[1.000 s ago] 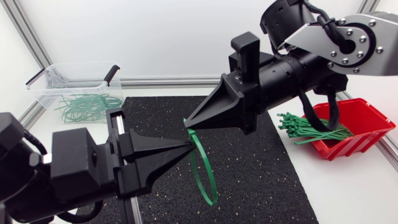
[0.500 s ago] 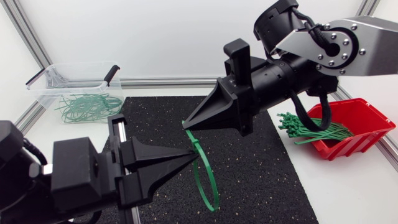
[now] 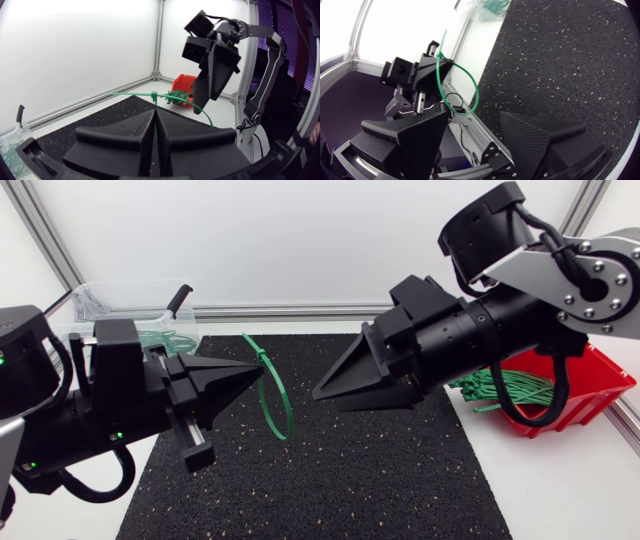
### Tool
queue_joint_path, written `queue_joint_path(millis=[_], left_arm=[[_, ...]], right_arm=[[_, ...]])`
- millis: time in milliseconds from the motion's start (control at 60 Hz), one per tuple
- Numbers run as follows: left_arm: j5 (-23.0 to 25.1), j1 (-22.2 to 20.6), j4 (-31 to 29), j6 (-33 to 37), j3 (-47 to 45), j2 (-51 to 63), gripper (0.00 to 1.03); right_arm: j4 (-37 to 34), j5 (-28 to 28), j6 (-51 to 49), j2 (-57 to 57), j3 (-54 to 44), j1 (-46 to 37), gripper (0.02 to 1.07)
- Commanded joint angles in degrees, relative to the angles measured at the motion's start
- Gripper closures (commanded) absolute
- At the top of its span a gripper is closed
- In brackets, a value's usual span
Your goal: Take a green cable tie from the red box, thread the tail through the head to close it, then place it in the transparent bin on the left.
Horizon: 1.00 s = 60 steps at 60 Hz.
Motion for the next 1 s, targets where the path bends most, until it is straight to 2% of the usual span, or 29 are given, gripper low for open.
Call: queue_joint_path(millis=[0, 100, 217, 350, 517, 633, 783, 850, 933, 983], left_arm=[[-1.9, 4.0, -2.6, -2.1, 2.7, 0.9, 1.0], [-4.4, 8.6, -5.4, -1.5, 4.2, -0.2, 1.0], [-5.7, 17.9, -6.9, -1.4, 8.8, 1.0, 1.0], [-8.3, 29.0, -6.7, -1.4, 16.9, 7.8, 1.0], [-12.4, 37.7, -7.7, -1.6, 29.6, 20.1, 1.0], [-15.7, 41.0, -8.9, -1.8, 38.3, 29.0, 1.0], [-20.6, 42.4, -11.2, -1.7, 47.8, 39.0, 1.0], [-21.1, 42.5, -15.2, -1.7, 52.2, 43.4, 1.0], [-23.6, 42.3, -16.9, -1.4, 55.1, 48.0, 1.0], [-24.3, 42.2, -20.4, -1.1, 57.7, 52.0, 1.0]], right_arm=[[1.9, 3.1, -3.2, 1.1, -2.8, -1.5, 0.05], [4.1, 6.9, -4.1, 0.9, -4.5, -2.9, 0.05], [5.2, 10.9, -4.6, 0.6, -5.4, -4.5, 0.05], [6.5, 12.7, -5.0, 0.1, -6.5, -6.1, 0.05], [8.0, 15.7, -6.1, -3.3, -9.5, -6.4, 0.05], [8.0, 17.1, -6.5, -6.3, -11.6, -6.4, 0.05], [8.0, 17.3, -6.9, -9.8, -14.0, -6.4, 0.06], [7.9, 17.3, -7.0, -11.2, -15.0, -6.5, 0.06], [7.8, 17.4, -7.2, -12.5, -16.2, -6.7, 0.06], [7.8, 17.4, -7.4, -13.2, -16.9, -6.8, 0.06]])
